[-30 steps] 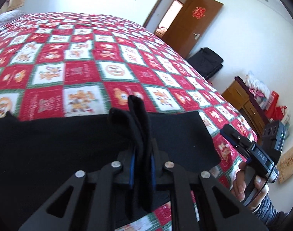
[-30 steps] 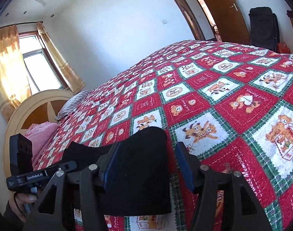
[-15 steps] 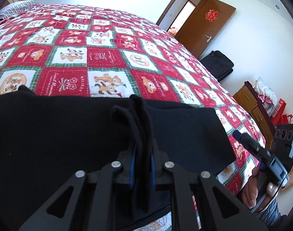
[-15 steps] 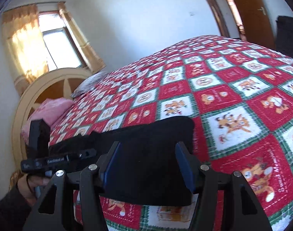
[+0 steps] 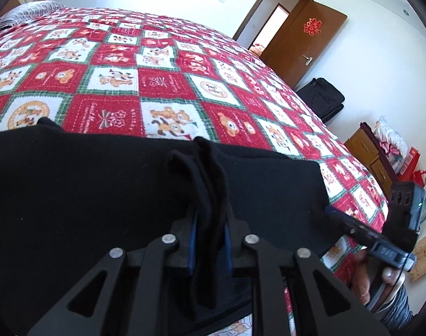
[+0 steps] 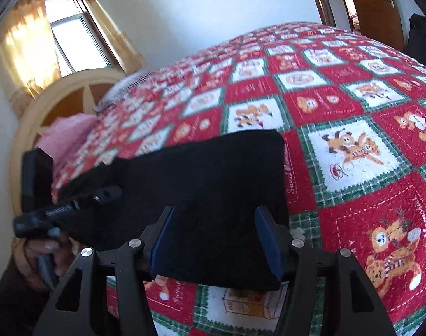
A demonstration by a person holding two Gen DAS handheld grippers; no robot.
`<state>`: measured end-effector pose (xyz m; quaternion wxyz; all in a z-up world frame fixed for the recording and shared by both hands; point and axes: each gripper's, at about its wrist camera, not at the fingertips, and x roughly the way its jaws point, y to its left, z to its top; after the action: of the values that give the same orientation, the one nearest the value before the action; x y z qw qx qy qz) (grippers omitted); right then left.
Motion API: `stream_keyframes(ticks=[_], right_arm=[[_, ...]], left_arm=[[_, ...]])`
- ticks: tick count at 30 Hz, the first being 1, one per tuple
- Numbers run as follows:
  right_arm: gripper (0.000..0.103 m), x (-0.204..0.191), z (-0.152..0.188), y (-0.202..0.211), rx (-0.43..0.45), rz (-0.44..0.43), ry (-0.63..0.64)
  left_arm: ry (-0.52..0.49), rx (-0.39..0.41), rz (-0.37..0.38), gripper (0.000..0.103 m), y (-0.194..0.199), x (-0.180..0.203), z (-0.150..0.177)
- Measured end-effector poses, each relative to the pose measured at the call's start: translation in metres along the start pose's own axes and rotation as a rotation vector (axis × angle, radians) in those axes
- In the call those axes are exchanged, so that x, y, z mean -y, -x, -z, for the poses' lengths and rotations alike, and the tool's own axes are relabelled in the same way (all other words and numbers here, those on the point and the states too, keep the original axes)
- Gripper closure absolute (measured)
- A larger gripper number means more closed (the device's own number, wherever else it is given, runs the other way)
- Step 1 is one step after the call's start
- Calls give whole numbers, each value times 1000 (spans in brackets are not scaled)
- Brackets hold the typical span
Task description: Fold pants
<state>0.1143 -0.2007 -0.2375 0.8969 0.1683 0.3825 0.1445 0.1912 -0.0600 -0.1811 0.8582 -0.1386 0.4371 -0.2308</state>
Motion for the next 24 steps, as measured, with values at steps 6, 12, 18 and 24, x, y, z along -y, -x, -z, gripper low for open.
stream_keyframes(ticks=[6,12,18,24], right_arm=[[43,-1,-13,12,20,4,-18],[40,-2,-56,-2,55,-30,-31],[40,14,-60,-33,-30,5,-69],[40,9,-33,14,-28,-40,-102]], left_arm=[[-71,77,-93,57,22,5,-4],[-127,90,-208,39,9,6,-18],[-95,69,-212,39,8,-6,-13],[-98,75,-182,25,26,6,5]])
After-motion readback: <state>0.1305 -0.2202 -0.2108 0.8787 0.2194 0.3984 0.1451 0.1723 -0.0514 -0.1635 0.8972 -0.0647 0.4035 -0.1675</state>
